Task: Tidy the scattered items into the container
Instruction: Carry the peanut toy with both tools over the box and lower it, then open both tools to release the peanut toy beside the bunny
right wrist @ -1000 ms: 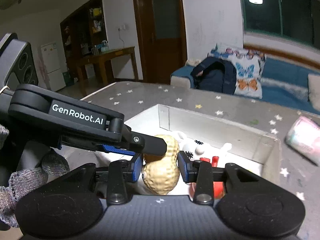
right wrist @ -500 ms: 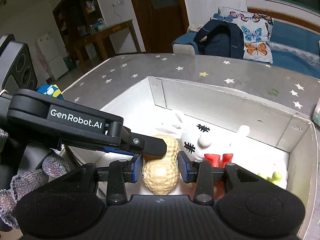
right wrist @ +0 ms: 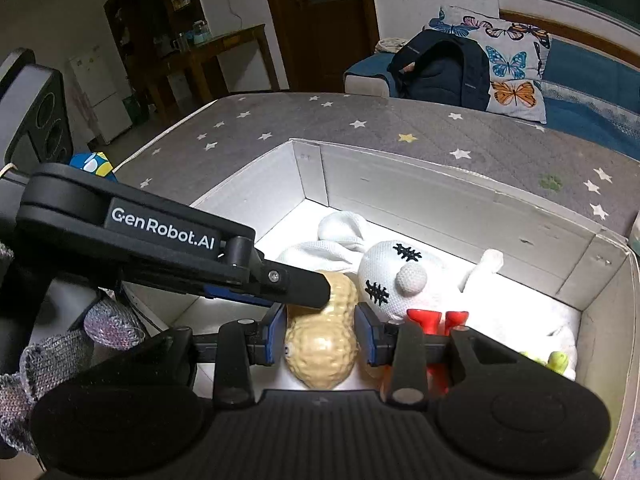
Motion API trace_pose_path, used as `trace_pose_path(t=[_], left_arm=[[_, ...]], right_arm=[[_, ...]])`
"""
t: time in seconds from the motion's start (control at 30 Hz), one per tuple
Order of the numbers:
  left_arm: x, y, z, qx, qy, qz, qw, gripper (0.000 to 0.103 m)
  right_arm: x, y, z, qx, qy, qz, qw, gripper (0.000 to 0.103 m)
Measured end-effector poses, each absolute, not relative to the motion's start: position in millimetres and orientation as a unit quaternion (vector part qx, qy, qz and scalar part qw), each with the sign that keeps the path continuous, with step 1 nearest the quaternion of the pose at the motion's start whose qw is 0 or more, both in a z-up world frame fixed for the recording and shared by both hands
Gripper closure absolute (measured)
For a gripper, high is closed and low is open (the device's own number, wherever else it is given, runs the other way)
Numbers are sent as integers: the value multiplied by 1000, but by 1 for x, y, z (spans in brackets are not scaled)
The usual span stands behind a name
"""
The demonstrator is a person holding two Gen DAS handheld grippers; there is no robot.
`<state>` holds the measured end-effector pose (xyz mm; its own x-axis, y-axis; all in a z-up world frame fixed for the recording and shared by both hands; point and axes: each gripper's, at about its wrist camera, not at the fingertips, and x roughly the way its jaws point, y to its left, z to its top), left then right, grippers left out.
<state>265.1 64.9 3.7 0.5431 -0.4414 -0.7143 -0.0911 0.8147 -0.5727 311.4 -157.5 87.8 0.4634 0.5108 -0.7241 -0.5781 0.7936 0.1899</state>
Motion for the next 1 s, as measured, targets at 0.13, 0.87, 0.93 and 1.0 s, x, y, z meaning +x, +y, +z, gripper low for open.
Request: trace_pose_path(t=[0.13, 0.87, 0.93, 1.0], left_arm=[[263, 66, 7, -283, 461, -104, 835, 65], [149, 100, 58, -276, 354, -119, 886, 65], [135, 104, 55, -277, 350, -114, 888, 65], [124, 109, 51, -283, 348, -109, 887, 65]], right_arm=[[310, -156, 89, -48, 403, 319, 856, 66], [191, -170, 134, -75, 277, 353, 891, 37], [179, -166, 131, -80, 276, 361, 887, 28], [167, -161, 125, -85, 278, 371, 882, 24]])
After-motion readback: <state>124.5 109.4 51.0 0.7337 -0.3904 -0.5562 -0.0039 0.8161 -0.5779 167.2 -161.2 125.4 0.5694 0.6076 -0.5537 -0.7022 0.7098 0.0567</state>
